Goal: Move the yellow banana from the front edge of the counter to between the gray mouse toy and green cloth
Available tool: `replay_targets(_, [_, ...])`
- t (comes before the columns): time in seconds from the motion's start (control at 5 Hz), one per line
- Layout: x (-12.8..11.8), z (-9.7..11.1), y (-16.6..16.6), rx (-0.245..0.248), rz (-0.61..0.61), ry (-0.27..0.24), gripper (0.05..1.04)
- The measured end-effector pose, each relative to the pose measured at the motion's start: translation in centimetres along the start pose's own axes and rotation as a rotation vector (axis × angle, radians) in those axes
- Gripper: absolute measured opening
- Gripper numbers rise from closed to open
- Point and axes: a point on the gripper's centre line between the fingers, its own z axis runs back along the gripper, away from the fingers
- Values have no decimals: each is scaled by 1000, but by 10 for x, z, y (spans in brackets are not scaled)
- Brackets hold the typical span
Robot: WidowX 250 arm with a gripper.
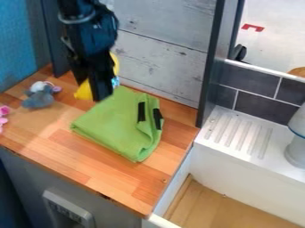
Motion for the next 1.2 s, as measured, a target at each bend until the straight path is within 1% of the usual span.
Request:
replay_targets(0.2, [8, -14, 53, 31, 133, 40, 529])
replay_targets(0.4, [19, -26, 96, 85, 241, 60, 529])
replay_targets(0.6, [18, -46, 115, 120, 290, 126, 528])
replay_targets(0.8, [12, -81, 123, 103, 334, 197, 529])
replay_targets(1.0, [21, -93, 135, 81, 376, 200, 529])
replay_targets(1.2, [32, -99, 142, 55, 405, 218, 529])
